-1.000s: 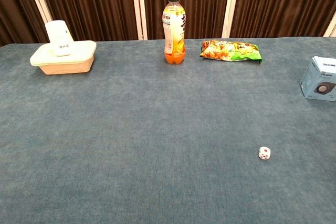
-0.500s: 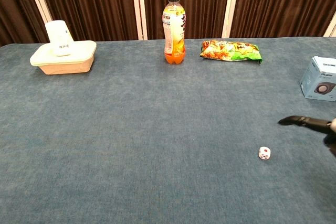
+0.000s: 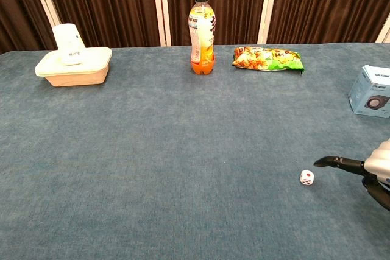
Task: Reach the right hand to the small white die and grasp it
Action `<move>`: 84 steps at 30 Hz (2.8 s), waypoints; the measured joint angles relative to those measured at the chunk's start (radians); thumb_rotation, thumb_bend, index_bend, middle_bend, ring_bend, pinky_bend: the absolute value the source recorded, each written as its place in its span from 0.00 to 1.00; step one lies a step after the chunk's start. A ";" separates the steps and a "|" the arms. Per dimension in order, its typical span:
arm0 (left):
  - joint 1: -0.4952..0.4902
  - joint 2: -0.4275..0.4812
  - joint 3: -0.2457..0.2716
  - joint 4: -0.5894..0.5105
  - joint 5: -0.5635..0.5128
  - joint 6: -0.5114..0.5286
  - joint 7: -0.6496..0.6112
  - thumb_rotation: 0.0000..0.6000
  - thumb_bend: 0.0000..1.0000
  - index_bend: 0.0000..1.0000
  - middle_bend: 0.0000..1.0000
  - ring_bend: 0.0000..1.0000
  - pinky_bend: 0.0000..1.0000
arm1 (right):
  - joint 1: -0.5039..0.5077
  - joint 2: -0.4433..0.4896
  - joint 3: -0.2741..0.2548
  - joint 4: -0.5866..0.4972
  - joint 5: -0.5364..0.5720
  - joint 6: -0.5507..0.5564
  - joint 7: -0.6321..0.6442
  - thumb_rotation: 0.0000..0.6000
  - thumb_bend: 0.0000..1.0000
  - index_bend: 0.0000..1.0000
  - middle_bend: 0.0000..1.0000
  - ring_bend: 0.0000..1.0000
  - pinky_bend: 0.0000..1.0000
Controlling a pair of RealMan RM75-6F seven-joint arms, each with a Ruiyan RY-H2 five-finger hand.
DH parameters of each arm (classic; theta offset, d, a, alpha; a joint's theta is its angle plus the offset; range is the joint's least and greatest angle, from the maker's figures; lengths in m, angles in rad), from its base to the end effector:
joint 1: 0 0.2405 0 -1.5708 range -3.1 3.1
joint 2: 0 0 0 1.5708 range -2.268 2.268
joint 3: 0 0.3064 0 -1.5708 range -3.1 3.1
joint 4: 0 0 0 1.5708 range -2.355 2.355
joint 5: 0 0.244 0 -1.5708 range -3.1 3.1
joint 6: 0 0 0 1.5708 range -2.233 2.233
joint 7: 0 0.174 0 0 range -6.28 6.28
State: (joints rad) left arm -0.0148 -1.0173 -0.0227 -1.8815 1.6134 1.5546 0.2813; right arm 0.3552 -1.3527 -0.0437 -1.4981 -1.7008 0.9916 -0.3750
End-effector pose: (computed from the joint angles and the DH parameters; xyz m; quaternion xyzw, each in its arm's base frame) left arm -0.3080 0.1836 0.1636 -0.6257 -0.3345 -0.3714 0.5989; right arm -0.3109 -0.2534 -0.0295 0.8566 -0.2479 0.2410 0.3831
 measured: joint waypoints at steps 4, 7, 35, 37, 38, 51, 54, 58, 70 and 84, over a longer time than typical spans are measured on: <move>-0.002 -0.003 0.001 -0.001 -0.003 -0.004 0.008 1.00 0.00 0.00 0.00 0.00 0.00 | 0.001 0.000 -0.008 -0.002 0.007 0.005 -0.002 1.00 0.78 0.10 0.77 0.67 1.00; -0.003 -0.004 0.003 -0.003 -0.002 -0.003 0.011 1.00 0.00 0.00 0.00 0.00 0.00 | 0.001 0.001 -0.017 -0.003 0.005 0.013 -0.003 1.00 0.78 0.10 0.77 0.67 1.00; -0.001 -0.004 0.007 -0.002 -0.007 0.008 0.010 1.00 0.00 0.00 0.00 0.00 0.00 | 0.034 -0.051 -0.024 -0.009 0.064 0.003 -0.110 1.00 0.78 0.11 0.77 0.67 1.00; -0.002 -0.004 0.008 -0.002 -0.006 0.007 0.011 1.00 0.00 0.00 0.00 0.00 0.00 | 0.036 -0.050 -0.024 -0.010 0.067 0.004 -0.113 1.00 0.78 0.12 0.77 0.67 1.00; -0.002 -0.004 0.008 -0.003 -0.005 0.007 0.011 1.00 0.00 0.00 0.00 0.00 0.00 | 0.037 -0.049 -0.024 -0.011 0.071 0.005 -0.115 1.00 0.78 0.12 0.77 0.67 1.00; -0.006 -0.004 0.009 -0.003 -0.012 0.002 0.012 1.00 0.00 0.00 0.00 0.00 0.00 | 0.033 -0.009 -0.041 -0.011 0.107 0.007 -0.114 1.00 0.78 0.16 0.77 0.67 1.00; -0.005 -0.003 0.009 -0.004 -0.011 0.004 0.012 1.00 0.00 0.00 0.00 0.00 0.00 | 0.027 0.005 -0.057 -0.018 0.098 0.016 -0.110 1.00 0.78 0.16 0.77 0.67 1.00; -0.006 -0.004 0.011 -0.006 -0.009 0.003 0.015 1.00 0.00 0.00 0.00 0.00 0.00 | 0.015 0.019 -0.083 -0.032 0.053 0.049 -0.104 1.00 0.78 0.16 0.78 0.67 1.00; -0.001 -0.002 0.017 -0.011 0.003 0.013 0.015 1.00 0.00 0.00 0.00 0.00 0.00 | -0.014 0.047 -0.131 -0.064 -0.078 0.171 -0.092 1.00 0.78 0.16 0.78 0.67 1.00; 0.003 0.012 0.021 0.001 0.019 0.025 -0.023 1.00 0.00 0.00 0.00 0.00 0.00 | -0.082 0.100 -0.038 -0.052 -0.169 0.575 0.055 1.00 0.00 0.02 0.01 0.00 0.00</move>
State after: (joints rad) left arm -0.0119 -1.0053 -0.0017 -1.8805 1.6323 1.5796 0.2587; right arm 0.2729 -1.2523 -0.0821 -1.5505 -1.8696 1.5667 -0.3201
